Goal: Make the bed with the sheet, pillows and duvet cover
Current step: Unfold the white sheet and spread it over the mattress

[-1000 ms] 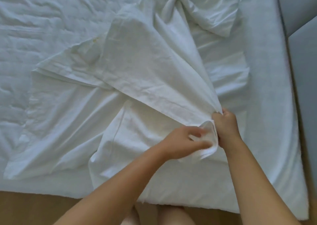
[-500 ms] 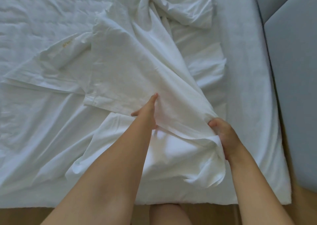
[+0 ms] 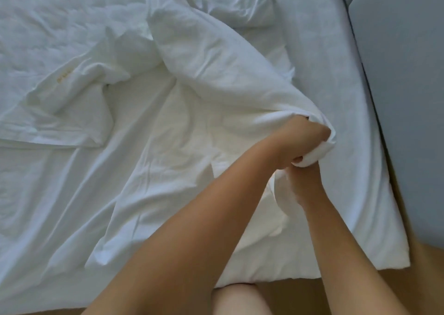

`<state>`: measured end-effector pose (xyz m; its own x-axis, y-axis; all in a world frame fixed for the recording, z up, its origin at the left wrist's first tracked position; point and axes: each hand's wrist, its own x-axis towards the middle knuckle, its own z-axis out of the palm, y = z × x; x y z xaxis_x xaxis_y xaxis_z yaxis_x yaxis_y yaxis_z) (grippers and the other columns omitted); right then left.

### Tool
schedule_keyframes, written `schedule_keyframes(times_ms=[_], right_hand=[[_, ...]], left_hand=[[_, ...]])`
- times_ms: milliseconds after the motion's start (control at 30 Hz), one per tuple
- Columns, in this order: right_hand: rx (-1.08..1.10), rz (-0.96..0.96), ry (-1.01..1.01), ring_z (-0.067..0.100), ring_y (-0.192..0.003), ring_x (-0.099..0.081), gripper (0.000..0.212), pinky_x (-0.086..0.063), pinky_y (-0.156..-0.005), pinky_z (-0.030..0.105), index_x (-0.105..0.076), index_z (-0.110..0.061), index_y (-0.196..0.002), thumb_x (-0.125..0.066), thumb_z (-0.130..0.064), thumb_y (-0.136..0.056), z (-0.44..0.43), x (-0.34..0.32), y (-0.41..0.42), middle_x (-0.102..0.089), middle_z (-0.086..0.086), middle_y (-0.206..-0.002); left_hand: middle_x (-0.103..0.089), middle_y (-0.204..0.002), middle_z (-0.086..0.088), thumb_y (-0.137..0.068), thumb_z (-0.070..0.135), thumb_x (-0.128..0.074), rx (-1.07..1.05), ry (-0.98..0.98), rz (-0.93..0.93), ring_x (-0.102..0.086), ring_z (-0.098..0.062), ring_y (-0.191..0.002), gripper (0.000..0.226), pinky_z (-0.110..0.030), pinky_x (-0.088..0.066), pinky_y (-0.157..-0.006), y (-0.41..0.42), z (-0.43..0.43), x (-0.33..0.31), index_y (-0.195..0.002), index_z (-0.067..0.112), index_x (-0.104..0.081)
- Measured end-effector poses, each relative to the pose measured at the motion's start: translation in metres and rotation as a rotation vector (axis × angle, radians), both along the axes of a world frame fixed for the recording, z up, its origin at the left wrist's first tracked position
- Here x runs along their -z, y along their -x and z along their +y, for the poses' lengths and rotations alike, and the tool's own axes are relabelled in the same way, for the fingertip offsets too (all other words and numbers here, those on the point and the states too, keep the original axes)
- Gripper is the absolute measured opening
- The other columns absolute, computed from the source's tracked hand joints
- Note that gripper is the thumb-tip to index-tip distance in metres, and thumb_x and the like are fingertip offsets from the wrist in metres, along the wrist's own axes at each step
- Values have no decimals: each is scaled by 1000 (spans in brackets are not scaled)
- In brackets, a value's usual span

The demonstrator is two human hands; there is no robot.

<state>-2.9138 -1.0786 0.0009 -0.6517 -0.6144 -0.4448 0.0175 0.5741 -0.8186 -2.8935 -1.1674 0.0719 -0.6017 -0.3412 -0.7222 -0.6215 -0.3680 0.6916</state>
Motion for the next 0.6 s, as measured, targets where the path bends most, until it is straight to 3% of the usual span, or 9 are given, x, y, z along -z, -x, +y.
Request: schedule_keyframes(times_ms=[100,167,233,267,333,433,500,533,600], right_hand=[[532,-204,178,2,-48,-53,27,-44,-49,18,-58,-21,-65,-53,0,-80,11,-5,26,-59,-12,-53],[771,-258,297,7,-54,-54,30,-47,-58,24,-60,-23,-61,-49,1,-76,24,-10,50,-59,-7,-59],[926,-137,361,3,-55,-54,31,-46,-60,25,-59,-22,-58,-50,1,-75,33,-13,70,-58,-9,-61],[974,-46,374,-2,-55,-54,31,-46,-59,24,-58,-23,-60,-50,1,-77,37,-14,79,-58,-10,-63],[938,132,345,-8,-55,-52,27,-44,-61,20,-55,-24,-65,-50,-1,-78,43,-14,90,-56,-12,-68],[665,235,237,-8,-51,-49,18,-40,-53,11,-52,-28,-64,-48,-11,-70,39,-12,92,-53,-16,-60],[505,217,187,-5,-47,-48,15,-37,-45,9,-51,-27,-62,-49,-13,-65,35,-8,89,-53,-17,-52],[450,214,161,-3,-47,-48,12,-36,-44,10,-50,-27,-62,-50,-16,-64,35,-6,88,-52,-18,-52],[417,145,117,-2,-60,-55,18,-40,-53,10,-56,-29,-82,-59,-28,-64,42,7,86,-59,-21,-70]], left_hand=[[-51,-60,-1,-88,29,-59,41,61,-12,-49,-11,-45,25,-15,-41,-43,4,-3,1,-70,13,-51],[-53,-62,2,-85,47,-60,39,337,-34,-49,-13,-54,36,-25,-41,-57,-5,-9,14,-69,16,-56],[-58,-89,3,-81,53,-62,29,778,-50,-52,-13,-83,34,-29,-41,-74,-17,-17,29,-94,21,-62],[-54,-114,1,-79,53,-65,94,940,-59,-48,-16,-105,51,-30,-38,-88,-23,-22,36,-119,23,-55],[-22,-151,-5,-71,56,-70,376,1080,-58,-17,-23,-138,97,-40,-19,-111,-25,-32,49,-148,28,-18],[15,-157,-4,-61,65,-74,715,1184,-46,17,-29,-143,128,-57,5,-111,2,-31,70,-148,32,15],[10,-158,-7,-64,62,-74,793,1164,-68,14,-31,-144,125,-60,6,-110,26,-29,82,-148,32,13],[-4,-158,-10,-70,58,-71,805,1118,-100,4,-32,-145,113,-61,1,-110,36,-29,88,-150,31,5],[-46,-137,-14,-91,44,-53,752,985,-151,-36,-34,-132,60,-53,-24,-105,48,-34,98,-141,22,-28]])
